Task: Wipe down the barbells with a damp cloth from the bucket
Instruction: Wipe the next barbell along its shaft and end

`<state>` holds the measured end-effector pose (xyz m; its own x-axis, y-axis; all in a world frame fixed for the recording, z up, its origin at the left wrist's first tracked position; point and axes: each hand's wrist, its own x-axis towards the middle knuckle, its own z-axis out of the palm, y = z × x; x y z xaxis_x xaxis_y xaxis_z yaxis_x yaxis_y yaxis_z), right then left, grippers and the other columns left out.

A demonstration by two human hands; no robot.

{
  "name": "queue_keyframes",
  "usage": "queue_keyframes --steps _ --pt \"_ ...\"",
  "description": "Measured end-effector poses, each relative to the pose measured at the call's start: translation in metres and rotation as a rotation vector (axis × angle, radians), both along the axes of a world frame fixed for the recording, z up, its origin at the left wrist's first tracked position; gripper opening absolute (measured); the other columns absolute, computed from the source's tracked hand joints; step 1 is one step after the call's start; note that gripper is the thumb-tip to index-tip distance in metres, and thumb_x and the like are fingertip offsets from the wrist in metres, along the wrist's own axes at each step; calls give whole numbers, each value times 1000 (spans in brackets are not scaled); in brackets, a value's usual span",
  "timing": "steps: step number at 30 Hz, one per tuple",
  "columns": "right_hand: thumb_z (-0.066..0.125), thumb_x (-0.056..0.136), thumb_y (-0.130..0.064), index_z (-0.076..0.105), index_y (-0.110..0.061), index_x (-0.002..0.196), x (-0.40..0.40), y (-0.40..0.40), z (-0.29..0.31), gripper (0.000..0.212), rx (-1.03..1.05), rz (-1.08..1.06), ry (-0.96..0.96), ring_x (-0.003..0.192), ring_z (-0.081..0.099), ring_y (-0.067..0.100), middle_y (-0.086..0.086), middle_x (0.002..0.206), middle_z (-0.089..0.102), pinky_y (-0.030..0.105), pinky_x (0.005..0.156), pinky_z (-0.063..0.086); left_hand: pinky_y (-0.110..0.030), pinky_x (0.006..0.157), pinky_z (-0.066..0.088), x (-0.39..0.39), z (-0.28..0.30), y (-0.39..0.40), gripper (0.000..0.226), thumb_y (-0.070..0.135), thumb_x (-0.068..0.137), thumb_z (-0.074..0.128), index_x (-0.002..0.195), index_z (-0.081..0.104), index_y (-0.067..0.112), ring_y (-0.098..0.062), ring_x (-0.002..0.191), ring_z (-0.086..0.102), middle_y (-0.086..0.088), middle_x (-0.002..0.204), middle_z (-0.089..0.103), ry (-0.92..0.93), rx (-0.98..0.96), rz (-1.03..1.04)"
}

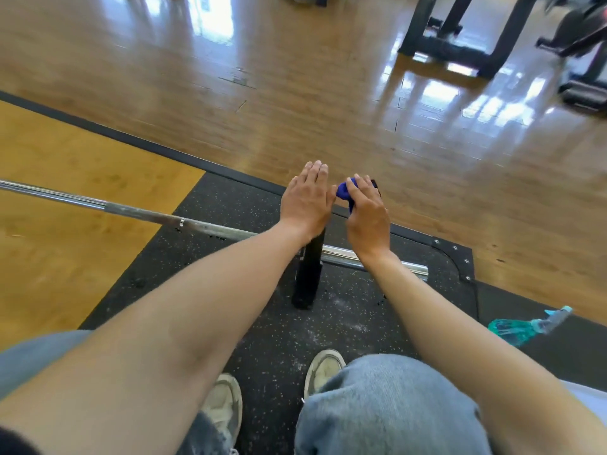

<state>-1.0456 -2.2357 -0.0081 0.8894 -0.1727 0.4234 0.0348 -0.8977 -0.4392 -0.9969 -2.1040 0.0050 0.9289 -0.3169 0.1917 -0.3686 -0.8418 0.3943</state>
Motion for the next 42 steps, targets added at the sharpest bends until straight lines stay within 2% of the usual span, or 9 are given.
queue_keyframes --steps 8,14,19,24,27,30,35,38,42 --pt "60 92 12 53 -6 144 16 70 4 55 -7 185 10 147 38 29 10 153 49 43 120 34 -41 127 18 21 -4 109 63 32 109 34 163 7 13 -19 158 5 -3 172 6 23 440 -11" --pt "63 87 15 50 -6 147 17 123 -24 64 -86 277 65 147 37 30 11 153 47 37 121 25 -39 126 18 25 -23 150 69 28 107 43 163 5 16 -16 158 2 2 172 2 116 530 5" --pt "56 92 11 43 -7 151 25 144 -64 63 6 148 318 139 42 33 11 144 52 42 113 37 -40 126 19 32 -42 157 76 26 106 45 164 -4 18 -15 158 -4 3 172 -5 240 624 -42" --pt "51 93 15 20 -2 159 36 145 -106 75 158 -86 394 149 29 32 17 156 39 41 121 29 -38 127 17 49 -57 150 78 27 106 47 163 -5 17 -14 157 -5 3 171 -6 222 751 -225" --pt "48 93 18 10 2 159 38 145 -126 78 189 -115 441 156 10 30 19 165 21 39 127 14 -36 127 16 54 -76 150 78 25 104 46 163 -5 15 -14 157 -4 1 172 -4 186 744 -319" --pt "46 97 11 0 0 160 40 147 -135 78 196 -123 504 156 -3 28 17 169 4 37 126 1 -36 128 12 44 -102 147 78 23 103 43 162 -6 12 -15 158 -4 -2 171 -5 254 611 -366" --pt "46 95 7 -13 -2 158 21 149 -130 87 179 -65 609 154 -18 24 13 167 -18 37 126 -9 -34 128 10 28 -133 145 94 16 93 53 162 -10 14 -12 157 -9 1 170 -12 329 440 -404" --pt "47 94 4 -16 -2 157 12 152 -115 90 124 -11 599 153 -23 24 14 166 -23 38 126 -10 -34 128 6 30 -136 145 97 24 93 59 163 -9 14 -14 157 -10 0 171 -12 284 382 -412" --pt "46 90 1 -11 1 158 3 151 -86 89 -149 57 438 155 -17 27 17 167 -15 39 126 -7 -38 129 7 31 -145 137 92 40 97 54 164 -4 18 -14 158 -4 2 172 -6 230 338 -508"
